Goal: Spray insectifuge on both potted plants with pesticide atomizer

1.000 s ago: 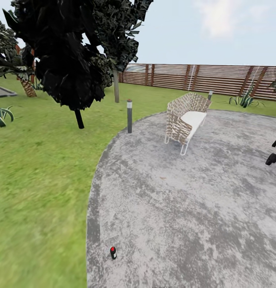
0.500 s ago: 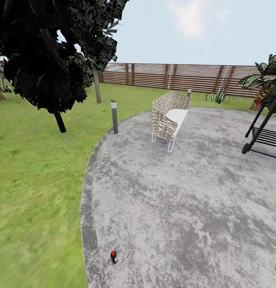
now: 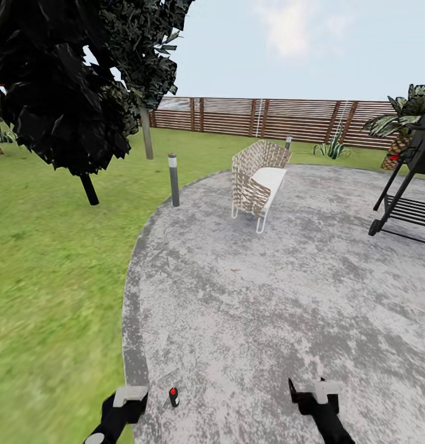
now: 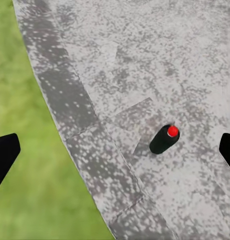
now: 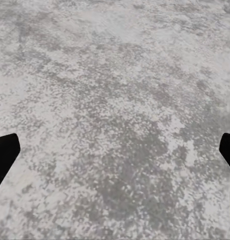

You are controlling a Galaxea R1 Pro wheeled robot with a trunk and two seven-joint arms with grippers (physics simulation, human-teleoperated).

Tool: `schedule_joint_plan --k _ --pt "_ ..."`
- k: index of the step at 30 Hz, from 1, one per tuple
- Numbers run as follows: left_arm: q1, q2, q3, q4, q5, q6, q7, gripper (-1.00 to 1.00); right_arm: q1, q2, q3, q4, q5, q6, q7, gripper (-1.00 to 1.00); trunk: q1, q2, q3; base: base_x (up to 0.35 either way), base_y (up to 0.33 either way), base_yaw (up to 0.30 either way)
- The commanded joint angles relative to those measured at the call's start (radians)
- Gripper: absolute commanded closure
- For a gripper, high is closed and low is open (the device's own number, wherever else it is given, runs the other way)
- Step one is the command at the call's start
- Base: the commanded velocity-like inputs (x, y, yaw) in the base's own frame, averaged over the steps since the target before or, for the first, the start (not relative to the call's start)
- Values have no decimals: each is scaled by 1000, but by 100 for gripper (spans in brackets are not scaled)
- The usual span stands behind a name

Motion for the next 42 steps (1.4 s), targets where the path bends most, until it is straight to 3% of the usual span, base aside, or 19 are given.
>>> schedule_joint_plan --k 1,7,10,14,17,21,27,34,42 --pt "-5 -1 0 1 0 -4 1 -100 -19 0 -1 -12 0 -3 -1 -100 0 0 -1 0 0 0" --pt "-13 -5 0 -3 1 -8 -1 -100 -126 -1 -3 -30 -2 2 1 -100 0 0 -1 0 0 0" --pt "-13 -5 -2 -6 1 -11 -2 -100 -141 -1 -2 -21 -2 3 3 -100 0 0 -1 0 0 0" --pt "-9 -7 -2 -10 -13 -18 -2 -100 -147 1 1 -5 -1 1 9 -100 0 0 -1 0 0 0" --pt "-9 -9 0 -11 -43 -18 -2 -100 -148 2 3 -1 -1 0 9 -100 0 0 -1 0 0 0" --pt "-9 -26 1 -11 -63 -17 -2 -100 -148 2 3 0 -2 0 10 -100 0 0 -1 0 -50 0" --pt "-7 -30 -1 -10 -65 -20 1 -100 -148 2 3 1 -2 0 8 -100 0 0 -1 0 -121 -24" --pt "-6 -30 -5 -15 -66 -20 -2 -100 -148 2 1 1 -1 0 8 -100 0 0 -1 0 -6 -269" --pt "-7 -29 -5 -14 -66 -19 -2 -100 -148 3 3 0 -1 0 7 -100 31 -56 -27 0 0 -70"
